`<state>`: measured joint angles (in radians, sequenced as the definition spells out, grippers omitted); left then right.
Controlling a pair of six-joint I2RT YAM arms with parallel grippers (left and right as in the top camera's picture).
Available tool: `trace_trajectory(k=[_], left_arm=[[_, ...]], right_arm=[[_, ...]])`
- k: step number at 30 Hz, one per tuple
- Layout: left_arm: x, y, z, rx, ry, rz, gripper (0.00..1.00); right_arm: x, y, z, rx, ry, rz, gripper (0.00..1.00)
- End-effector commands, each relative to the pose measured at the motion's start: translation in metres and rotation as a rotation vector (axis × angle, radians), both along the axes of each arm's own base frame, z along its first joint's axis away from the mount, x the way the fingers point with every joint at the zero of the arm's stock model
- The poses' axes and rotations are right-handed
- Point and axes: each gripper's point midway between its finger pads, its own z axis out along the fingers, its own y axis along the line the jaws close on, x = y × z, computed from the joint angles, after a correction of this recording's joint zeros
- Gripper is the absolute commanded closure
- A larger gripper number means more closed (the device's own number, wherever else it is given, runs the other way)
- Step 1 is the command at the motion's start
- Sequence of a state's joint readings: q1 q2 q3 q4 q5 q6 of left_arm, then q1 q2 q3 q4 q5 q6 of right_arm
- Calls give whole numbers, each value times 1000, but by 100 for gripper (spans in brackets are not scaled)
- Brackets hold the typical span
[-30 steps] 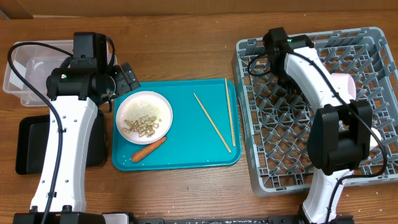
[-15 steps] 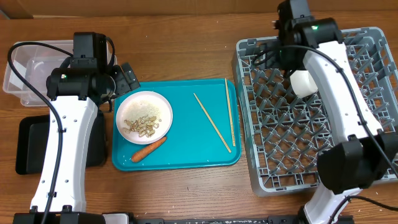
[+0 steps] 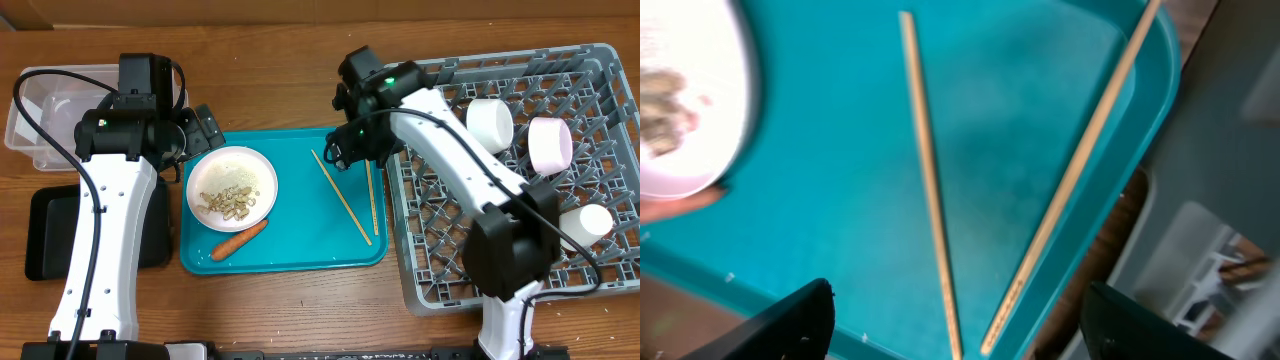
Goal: Sort waste into correct bins and load items into the dishwasher
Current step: 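Grasp one wooden chopstick on the tray with right gripper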
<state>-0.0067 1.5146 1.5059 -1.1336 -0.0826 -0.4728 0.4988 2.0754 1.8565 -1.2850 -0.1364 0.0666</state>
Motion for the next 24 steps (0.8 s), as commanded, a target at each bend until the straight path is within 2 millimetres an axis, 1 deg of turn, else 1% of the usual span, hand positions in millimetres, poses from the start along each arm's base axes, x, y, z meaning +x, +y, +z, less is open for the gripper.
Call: trace_trajectory(k=[1,3,4,5,7,13,16,21,23,24], left_arm=[[2,0,4,-11,-8,12,0],[2,-1,4,-12,-9,12,0],[2,-1,4,-15,-9,10,0],[2,-2,4,-18,-9,9,0],[2,-4,4,-27,-10,4,0],[2,-4,3,-28,-8,4,0],[2,-4,3,-28,-8,4,0],[2,-4,4,-28,-10,4,0],[2,-4,3,-28,-6,3,0],[1,-4,3,-27,-5,3,0]], right_arm=[[8,-11,-27,-73,32,-100,21],[8,-12,-38,-86,50,-104,22],[9,-15,-48,-115,59,-107,24],[9,-17,-52,-129,60,-111,25],[12,-24,-65,-182,65,-139,25],[6,-29,-100,-234,137,-166,28],[7,-28,-107,-236,139,-167,29],[9,-29,-108,-241,136,-233,32],[9,-28,-108,-241,135,-233,38],[9,-28,-108,-240,135,-233,45]])
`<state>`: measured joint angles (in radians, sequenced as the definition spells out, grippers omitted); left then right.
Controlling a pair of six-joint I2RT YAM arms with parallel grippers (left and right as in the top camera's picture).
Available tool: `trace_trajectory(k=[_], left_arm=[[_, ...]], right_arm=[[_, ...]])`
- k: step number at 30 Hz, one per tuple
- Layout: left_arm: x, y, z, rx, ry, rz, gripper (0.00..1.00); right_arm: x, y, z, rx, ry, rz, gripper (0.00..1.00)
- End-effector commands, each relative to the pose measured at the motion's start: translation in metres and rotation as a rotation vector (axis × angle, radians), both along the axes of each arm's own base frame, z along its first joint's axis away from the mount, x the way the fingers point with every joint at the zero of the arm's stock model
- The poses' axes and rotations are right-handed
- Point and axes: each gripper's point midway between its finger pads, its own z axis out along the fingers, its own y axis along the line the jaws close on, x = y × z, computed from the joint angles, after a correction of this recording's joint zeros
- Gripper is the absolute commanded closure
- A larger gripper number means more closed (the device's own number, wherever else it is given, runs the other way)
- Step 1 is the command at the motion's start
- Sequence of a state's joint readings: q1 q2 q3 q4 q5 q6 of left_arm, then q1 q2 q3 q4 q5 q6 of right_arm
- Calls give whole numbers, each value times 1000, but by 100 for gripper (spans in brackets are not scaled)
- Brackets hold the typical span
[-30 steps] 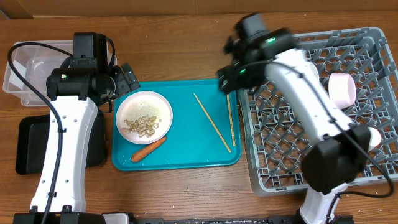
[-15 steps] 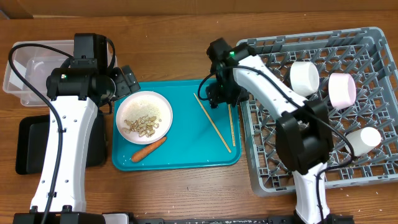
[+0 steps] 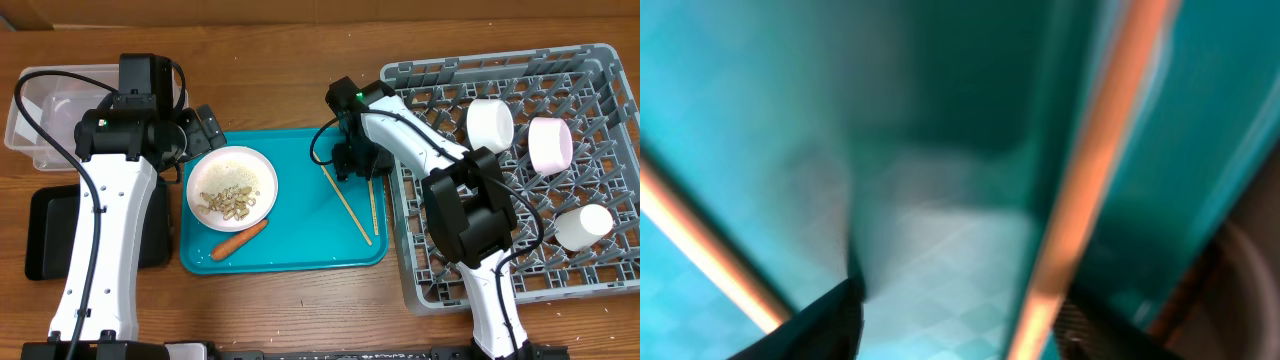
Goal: Sort waste into correct bins and load items into the dishwasher
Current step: 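Grasp one wooden chopstick on the tray with right gripper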
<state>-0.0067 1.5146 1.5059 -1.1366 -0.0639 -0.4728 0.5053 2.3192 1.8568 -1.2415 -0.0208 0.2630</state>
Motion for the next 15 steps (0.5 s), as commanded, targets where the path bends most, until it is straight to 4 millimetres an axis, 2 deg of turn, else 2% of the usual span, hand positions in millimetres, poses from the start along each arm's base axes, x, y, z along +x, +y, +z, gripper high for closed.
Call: trace_trajectory(k=[1,3,15], left_arm=[[2,0,4,-9,-9,8,0],[2,0,4,-7,-9,5,0],[3,0,4,-7,-12,4,0]], right_arm=[[4,-12,-7,-41,-3,-38,50],[3,-12,-7,-43,1,-42,59],[-1,-14,-5,-52,16,-45,94]])
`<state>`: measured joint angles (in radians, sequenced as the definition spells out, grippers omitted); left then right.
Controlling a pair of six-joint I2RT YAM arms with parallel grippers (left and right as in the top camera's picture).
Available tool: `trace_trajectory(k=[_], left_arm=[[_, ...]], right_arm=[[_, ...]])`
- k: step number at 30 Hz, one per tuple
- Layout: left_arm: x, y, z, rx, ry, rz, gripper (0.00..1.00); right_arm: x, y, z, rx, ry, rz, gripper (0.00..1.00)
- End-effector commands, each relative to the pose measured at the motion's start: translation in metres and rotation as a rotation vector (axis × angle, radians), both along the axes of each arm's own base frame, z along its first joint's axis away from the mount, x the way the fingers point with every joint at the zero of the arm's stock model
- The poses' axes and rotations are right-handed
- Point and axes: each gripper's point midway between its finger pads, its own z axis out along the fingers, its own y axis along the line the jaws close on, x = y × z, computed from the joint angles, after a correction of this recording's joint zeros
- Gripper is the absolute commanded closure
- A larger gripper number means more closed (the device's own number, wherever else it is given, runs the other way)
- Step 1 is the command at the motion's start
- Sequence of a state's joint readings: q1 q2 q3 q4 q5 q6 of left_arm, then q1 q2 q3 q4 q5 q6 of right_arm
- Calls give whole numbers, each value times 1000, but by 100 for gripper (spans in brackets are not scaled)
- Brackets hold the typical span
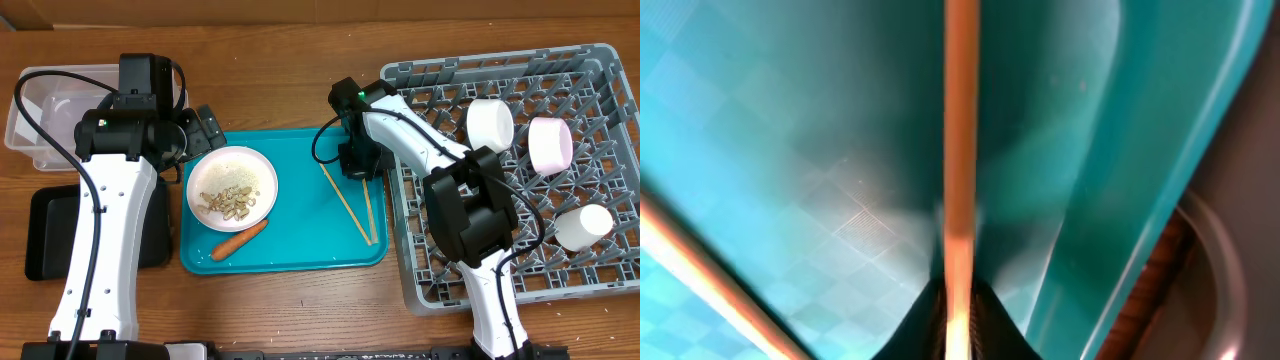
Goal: Sort waste into correct bins and load items into the dishwasher
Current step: 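Grasp one wooden chopstick on the tray with right gripper, then lay the chopstick in the rack and release it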
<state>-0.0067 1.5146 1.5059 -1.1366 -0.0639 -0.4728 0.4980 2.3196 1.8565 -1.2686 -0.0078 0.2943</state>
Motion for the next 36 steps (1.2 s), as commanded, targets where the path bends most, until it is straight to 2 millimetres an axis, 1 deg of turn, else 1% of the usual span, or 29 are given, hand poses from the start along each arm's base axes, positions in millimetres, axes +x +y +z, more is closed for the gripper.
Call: trace_trajectory(k=[1,3,5,8,12,13,15,16,17,18,21,23,26,27,29,33,36], left_arm=[[3,0,4,-7,-12,4,0],[3,0,4,-7,-12,4,0],[3,0,4,-5,-12,1,0],[3,0,4,-5,-12,1,0],[4,0,4,-5,-16,1,0],[4,0,5,-5,-16,1,0],[4,0,5,-5,-16,1,0],[4,0,5,-5,-16,1,0],[4,0,5,-4,-16,2,0],[4,0,5,-2,-17,3,0],[4,0,5,0,-17,-1,0],[5,0,5,-1,-20,-1,0],[5,0,5,-1,-22,-1,0],[5,0,5,-1,-23,-1,0],[5,0,5,-1,-22,-1,0],[5,0,5,-1,-23,0,0],[5,0,5,-1,-23,-1,0]], right_arm=[[3,-6,-2,-24,-3,-7,96],[7,-5,7,-23,-15,-8,96],[14,-5,21,-24,-42,-8,96],[25,-5,53,-14,-100,-12,96],[37,-8,106,29,-185,-6,96],[38,-10,117,36,-199,0,96],[40,-25,136,18,-232,-18,96],[40,-34,142,0,-241,-30,96],[37,-50,150,-27,-239,-53,96],[35,-58,153,-37,-231,-64,96],[23,-90,158,-70,-168,-122,96],[15,-103,158,-64,-117,-133,96],[8,-89,155,79,-52,-85,96],[6,-87,154,97,-41,-77,96],[3,-89,150,82,-27,-72,96],[-7,-83,140,69,17,-51,96],[-12,-88,131,37,40,-47,96]])
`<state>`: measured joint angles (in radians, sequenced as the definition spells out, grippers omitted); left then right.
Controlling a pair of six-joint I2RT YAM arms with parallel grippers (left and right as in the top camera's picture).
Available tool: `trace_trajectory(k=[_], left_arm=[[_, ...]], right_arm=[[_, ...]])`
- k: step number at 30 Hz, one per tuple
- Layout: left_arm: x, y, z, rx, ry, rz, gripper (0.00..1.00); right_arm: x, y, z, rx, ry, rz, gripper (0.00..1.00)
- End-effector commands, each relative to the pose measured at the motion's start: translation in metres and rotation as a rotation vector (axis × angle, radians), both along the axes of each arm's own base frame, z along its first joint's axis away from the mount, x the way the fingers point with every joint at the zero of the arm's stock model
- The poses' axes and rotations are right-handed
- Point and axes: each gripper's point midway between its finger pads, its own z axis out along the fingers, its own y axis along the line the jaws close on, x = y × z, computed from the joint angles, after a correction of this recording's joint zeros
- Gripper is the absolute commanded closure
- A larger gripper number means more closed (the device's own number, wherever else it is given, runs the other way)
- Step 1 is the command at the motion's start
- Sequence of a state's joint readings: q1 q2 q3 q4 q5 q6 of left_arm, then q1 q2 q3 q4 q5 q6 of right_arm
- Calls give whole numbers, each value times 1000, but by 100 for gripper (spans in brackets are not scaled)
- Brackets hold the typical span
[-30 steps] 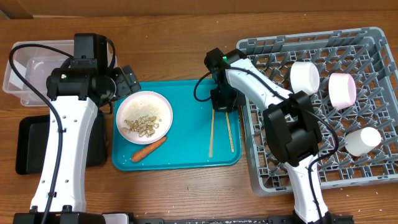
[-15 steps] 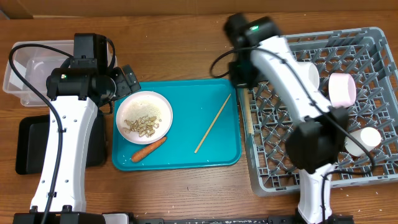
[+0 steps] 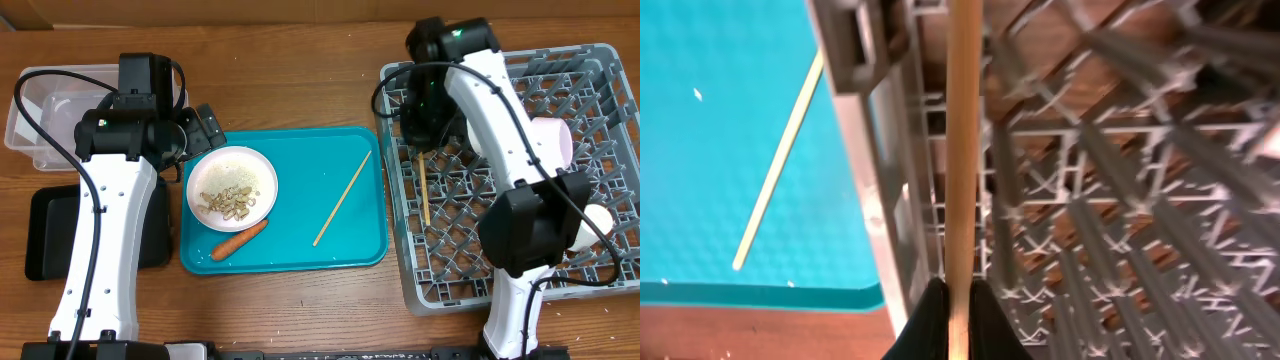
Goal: Sort waste into correct bins and load items into the dishwasher
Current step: 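Lay the chopstick in the rack and release it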
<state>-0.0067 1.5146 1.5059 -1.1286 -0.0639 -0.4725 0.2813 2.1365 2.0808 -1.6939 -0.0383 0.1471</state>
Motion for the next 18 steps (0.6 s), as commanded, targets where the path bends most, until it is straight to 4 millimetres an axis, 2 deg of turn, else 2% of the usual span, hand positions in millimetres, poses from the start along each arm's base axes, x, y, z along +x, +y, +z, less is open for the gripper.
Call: trace_trajectory(k=[1,11,18], left_arm=[[4,0,4,-1,-15,-1,0],[4,0,4,0,-15,-3,0],[4,0,4,0,-15,-3,0]], right_arm=[[-9,1,-5,-7,21,28,96],[-19,-4,-21,-29,72,28,96],[-40,-7,-52,-53,154,36,96]])
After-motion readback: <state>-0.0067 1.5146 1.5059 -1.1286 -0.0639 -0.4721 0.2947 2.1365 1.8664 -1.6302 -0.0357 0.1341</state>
